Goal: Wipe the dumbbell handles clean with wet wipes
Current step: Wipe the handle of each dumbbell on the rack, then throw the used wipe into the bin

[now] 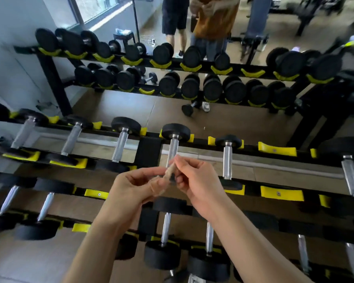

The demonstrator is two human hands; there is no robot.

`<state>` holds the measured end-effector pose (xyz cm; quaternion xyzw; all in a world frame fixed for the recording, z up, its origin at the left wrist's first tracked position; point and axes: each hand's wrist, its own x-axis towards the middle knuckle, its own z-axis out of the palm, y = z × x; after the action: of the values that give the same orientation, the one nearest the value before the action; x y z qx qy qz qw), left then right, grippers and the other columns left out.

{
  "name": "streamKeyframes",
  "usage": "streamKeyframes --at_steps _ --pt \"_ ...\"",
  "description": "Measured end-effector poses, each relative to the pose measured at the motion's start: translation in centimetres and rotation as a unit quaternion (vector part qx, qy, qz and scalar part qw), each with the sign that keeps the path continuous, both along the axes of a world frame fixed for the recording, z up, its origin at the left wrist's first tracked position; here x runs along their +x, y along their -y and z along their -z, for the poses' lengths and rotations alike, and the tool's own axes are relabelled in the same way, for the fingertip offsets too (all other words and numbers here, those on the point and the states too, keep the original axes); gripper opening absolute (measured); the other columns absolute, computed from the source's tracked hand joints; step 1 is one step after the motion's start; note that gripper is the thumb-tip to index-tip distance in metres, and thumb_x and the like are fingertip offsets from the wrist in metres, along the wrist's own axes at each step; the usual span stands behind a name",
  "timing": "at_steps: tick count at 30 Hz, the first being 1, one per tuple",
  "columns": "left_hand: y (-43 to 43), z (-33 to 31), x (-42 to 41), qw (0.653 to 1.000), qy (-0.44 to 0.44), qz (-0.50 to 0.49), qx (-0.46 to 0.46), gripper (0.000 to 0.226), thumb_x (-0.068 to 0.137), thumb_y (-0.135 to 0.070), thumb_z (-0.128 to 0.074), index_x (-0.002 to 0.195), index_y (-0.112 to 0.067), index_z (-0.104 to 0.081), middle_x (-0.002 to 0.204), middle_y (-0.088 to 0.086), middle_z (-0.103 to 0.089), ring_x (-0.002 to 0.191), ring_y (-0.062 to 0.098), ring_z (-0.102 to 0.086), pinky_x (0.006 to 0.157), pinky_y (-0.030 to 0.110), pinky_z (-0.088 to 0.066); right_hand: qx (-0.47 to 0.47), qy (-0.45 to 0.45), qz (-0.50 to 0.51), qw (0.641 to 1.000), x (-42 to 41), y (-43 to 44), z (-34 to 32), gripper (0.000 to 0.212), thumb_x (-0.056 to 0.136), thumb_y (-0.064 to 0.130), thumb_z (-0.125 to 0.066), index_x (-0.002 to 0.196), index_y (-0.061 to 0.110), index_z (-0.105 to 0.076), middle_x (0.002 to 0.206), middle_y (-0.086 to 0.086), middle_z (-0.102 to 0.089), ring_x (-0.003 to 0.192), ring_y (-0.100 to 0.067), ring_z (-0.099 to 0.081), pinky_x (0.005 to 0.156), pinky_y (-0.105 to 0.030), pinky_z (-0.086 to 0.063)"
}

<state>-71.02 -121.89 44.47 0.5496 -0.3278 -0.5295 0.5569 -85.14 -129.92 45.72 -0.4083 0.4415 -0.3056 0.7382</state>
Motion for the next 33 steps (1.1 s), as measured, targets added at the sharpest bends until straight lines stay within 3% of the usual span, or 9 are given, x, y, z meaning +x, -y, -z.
streamKeyframes --at_steps 5,9,12,15,20,24,28,30,33 --pt "-9.2 -1.7 4.0 0.99 0.017 -0.121 -0.066 0.022 0.067 -0.008 -0.074 0.088 -0.015 -0.078 0.089 0.012 -0.075 0.083 0.019 -0.071 0.071 0.024 -0.055 0.063 0.084 -0.081 0.991 5.2 -8.1 -1.9 0.03 0.101 0.019 -0.046 0.105 0.002 -0.071 0.095 -0.014 -0.072 0.086 -0.023 -0.064 0.079 -0.034 -0.048" --pt "-17.3 -2.6 7.4 0.967 0.11 -0.219 -0.075 0.021 0.066 -0.021 -0.078 0.076 -0.009 -0.064 0.065 -0.003 -0.064 0.065 0.01 -0.062 0.06 0.02 -0.049 -0.073 0.011 -0.236 0.969 10.4 -16.2 -2.2 0.026 0.097 0.028 -0.053 0.102 0.013 -0.074 0.105 0.0 -0.073 0.101 -0.02 -0.066 0.083 -0.033 -0.05" --pt "-23.5 -2.7 10.7 0.94 0.164 -0.294 -0.057 0.028 0.067 -0.026 -0.08 0.082 -0.015 -0.06 0.067 0.0 -0.055 0.063 0.012 -0.053 0.058 0.024 -0.045 -0.087 0.022 -0.245 0.965 15.2 -21.7 -2.7 0.018 0.093 0.01 -0.058 0.099 0.013 -0.075 0.095 -0.005 -0.075 0.089 -0.017 -0.07 0.076 -0.029 -0.054" --pt "-30.0 -3.7 13.8 0.941 0.14 -0.303 -0.06 0.027 0.072 -0.017 -0.077 0.098 -0.021 -0.071 0.074 0.0 -0.067 0.065 0.005 -0.059 0.059 0.017 -0.047 -0.027 0.061 -0.248 0.966 19.8 -26.6 -3.3 0.016 0.088 0.0 -0.06 0.088 0.008 -0.074 0.083 -0.011 -0.073 0.074 -0.019 -0.066 0.067 -0.025 -0.053" --pt "-39.0 -3.7 18.0 0.908 0.13 -0.397 -0.031 0.015 0.063 -0.036 -0.077 0.074 -0.026 -0.077 0.064 -0.002 -0.067 0.059 0.005 -0.056 0.057 0.02 -0.046 0.021 0.041 -0.336 0.941 26.6 -33.6 -3.2 0.017 0.088 0.01 -0.061 0.099 -0.001 -0.068 0.077 -0.011 -0.061 0.062 -0.014 -0.05 0.059 -0.026 -0.039" --pt "-43.6 -1.7 21.1 0.87 0.137 -0.473 0.013 0.016 0.075 -0.028 -0.077 0.078 -0.014 -0.07 0.066 -0.003 -0.064 0.063 0.008 -0.055 0.058 0.023 -0.043 0.018 0.013 -0.423 0.906 31.8 -38.1 -1.9 0.02 0.093 0.012 -0.057 0.103 -0.003 -0.065 0.07 -0.007 -0.057 0.056 -0.01 -0.047 0.054 -0.022 -0.038" --pt "-47.5 -0.5 25.0 0.822 0.067 -0.564 0.025 0.021 0.071 -0.02 -0.08 0.085 -0.01 -0.067 0.071 0.015 -0.069 0.064 0.021 -0.06 0.059 0.032 -0.048 -0.035 0.0 -0.533 0.846 36.9 -41.1 -0.3 0.017 0.092 0.015 -0.06 0.102 0.005 -0.07 0.078 -0.008 -0.069 0.065 -0.012 -0.058 0.058 -0.022 -0.045" --pt "-49.3 0.1 27.5 0.802 0.059 -0.593 0.046 0.01 0.074 -0.02 -0.078 0.081 -0.015 -0.073 0.067 0.011 -0.07 0.06 0.016 -0.059 0.055 0.026 -0.047 -0.074 -0.009 -0.585 0.807 39.8 -42.7 0.3 0.016 0.085 0.01 -0.069 0.101 0.007 -0.072 0.085 -0.01 -0.072 0.072 -0.014 -0.061 0.06 -0.021 -0.048" --pt "-51.4 1.1 31.9 0.787 0.047 -0.61 0.084 0.009 0.085 -0.012 -0.07 0.079 -0.008 -0.074 0.061 0.004 -0.065 0.05 0.01 -0.052 0.047 0.018 -0.04 -0.101 -0.014 -0.596 0.797 45.2 -45.0 1.8 0.007 0.08 -0.002 -0.071 0.088 -0.002 -0.072 0.067 -0.008 -0.069 0.058 -0.01 -0.058 0.05 -0.015 -0.044"
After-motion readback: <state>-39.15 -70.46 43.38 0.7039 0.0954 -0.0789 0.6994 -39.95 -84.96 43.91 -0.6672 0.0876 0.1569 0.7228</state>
